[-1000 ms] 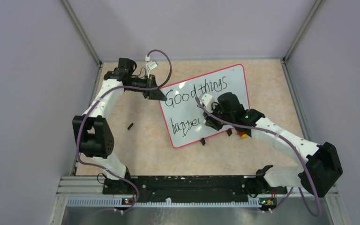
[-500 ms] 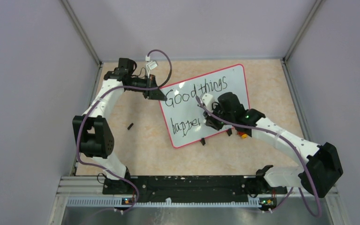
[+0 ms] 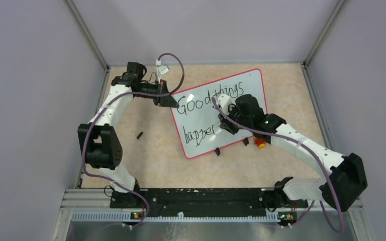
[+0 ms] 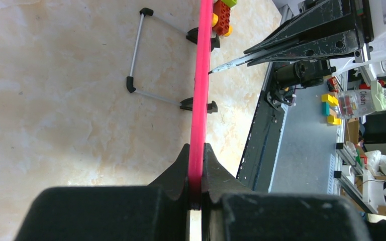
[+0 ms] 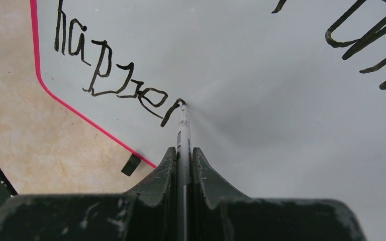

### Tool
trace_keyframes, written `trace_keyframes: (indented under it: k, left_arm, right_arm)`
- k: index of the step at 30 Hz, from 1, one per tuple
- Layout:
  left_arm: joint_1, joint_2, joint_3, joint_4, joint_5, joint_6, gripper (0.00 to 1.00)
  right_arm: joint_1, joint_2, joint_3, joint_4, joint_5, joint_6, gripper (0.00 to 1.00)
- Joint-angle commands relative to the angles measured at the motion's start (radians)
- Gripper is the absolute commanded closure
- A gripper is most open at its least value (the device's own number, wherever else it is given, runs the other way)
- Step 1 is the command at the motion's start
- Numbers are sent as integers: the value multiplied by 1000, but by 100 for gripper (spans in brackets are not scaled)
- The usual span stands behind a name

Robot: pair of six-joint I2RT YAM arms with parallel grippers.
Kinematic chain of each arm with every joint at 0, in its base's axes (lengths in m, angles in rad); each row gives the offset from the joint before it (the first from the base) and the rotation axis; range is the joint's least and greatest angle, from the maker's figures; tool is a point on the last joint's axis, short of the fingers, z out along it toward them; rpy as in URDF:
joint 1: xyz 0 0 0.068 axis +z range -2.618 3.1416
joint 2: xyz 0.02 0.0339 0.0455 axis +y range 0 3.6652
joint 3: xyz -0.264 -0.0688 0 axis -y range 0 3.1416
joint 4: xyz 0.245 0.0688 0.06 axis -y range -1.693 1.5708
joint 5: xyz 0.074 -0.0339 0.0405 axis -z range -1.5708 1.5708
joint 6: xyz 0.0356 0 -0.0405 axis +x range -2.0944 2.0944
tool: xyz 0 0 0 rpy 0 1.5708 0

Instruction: Write a sentence on the whiteboard

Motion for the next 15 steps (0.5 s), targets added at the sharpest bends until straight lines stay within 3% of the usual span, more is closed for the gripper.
trace_keyframes:
  k: [1, 15]
  left_arm:
    - [-1, 7, 43, 51, -110, 48, 100]
    - [-1, 10, 44, 54, -109, 45, 100]
  right_arm:
    - [-38, -11, 12, 7, 41, -24, 100]
    - [-39, -29, -67, -18, -30, -24, 100]
